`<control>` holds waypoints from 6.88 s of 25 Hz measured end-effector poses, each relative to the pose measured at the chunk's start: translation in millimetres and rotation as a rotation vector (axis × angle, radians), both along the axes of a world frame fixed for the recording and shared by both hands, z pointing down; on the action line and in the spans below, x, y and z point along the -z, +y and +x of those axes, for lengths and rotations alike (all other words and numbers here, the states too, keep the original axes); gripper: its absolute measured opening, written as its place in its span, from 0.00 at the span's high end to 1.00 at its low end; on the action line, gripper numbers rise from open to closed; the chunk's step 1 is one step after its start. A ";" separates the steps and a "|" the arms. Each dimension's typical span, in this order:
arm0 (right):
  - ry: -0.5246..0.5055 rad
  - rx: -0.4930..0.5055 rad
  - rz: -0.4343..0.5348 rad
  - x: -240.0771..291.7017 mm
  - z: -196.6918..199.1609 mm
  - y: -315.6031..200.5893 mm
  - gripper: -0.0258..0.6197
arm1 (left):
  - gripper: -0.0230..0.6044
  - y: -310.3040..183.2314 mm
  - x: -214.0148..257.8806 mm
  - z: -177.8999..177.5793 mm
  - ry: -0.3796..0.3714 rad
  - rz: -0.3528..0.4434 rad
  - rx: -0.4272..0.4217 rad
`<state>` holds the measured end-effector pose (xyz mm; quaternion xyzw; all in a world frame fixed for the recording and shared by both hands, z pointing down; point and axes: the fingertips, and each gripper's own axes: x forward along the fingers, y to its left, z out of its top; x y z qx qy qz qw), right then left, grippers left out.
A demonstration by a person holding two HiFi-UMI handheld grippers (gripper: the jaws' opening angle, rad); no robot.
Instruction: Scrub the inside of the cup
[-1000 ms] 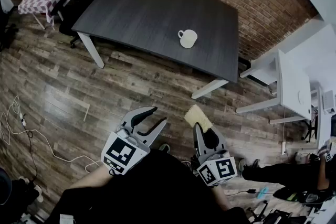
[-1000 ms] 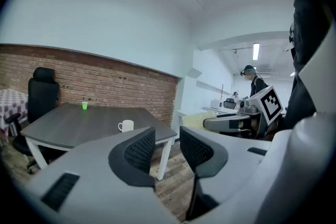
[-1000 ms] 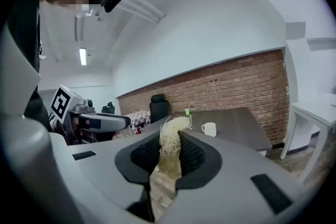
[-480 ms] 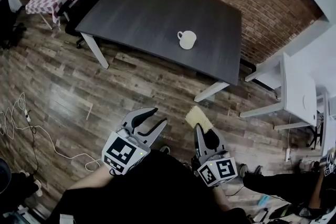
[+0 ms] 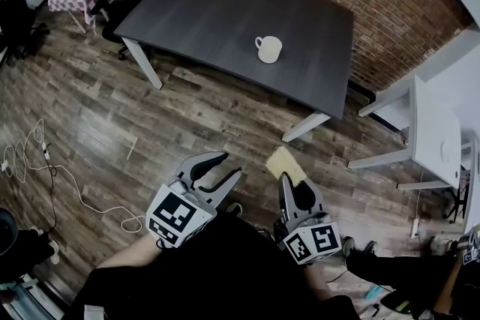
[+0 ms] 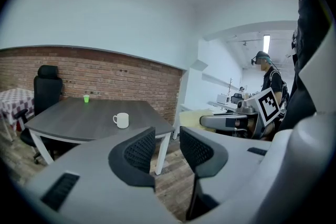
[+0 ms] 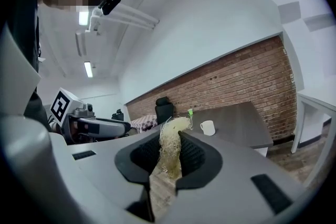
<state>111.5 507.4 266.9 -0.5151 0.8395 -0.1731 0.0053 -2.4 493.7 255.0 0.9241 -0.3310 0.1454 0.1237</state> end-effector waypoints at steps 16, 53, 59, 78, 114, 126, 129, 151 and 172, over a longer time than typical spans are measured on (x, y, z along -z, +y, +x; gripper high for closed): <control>0.033 -0.057 -0.085 -30.4 28.3 -47.6 0.83 | 0.72 -48.9 -25.5 23.6 0.007 -0.048 -0.038; 0.090 -0.083 -0.181 -55.0 13.9 -429.6 0.83 | 0.72 -447.1 -52.8 13.7 0.058 -0.106 -0.081; 0.067 0.021 -0.138 -36.6 58.9 -502.2 0.83 | 0.72 -502.8 -27.6 71.9 0.041 -0.057 -0.004; 0.032 0.078 -0.162 -58.9 114.1 -594.5 0.83 | 0.72 -577.4 -47.1 130.1 -0.008 -0.118 0.034; 0.610 0.509 -0.623 -214.1 -13.4 -610.0 0.83 | 0.72 -609.5 -259.8 55.1 -0.608 0.021 -0.498; 0.905 0.667 -0.680 -269.0 -34.8 -604.4 0.83 | 0.72 -613.2 -275.9 61.4 -0.622 0.003 -0.453; 0.855 0.691 -0.724 -269.1 -39.9 -600.7 0.83 | 0.72 -609.8 -277.9 58.2 -0.620 -0.027 -0.426; 0.662 0.533 -0.624 -202.3 -6.4 -601.9 0.83 | 0.72 -604.5 -276.6 57.6 -0.570 -0.083 -0.376; 0.455 0.530 -0.647 -202.4 -21.6 -597.9 0.83 | 0.72 -592.4 -271.4 62.8 -0.553 -0.079 -0.346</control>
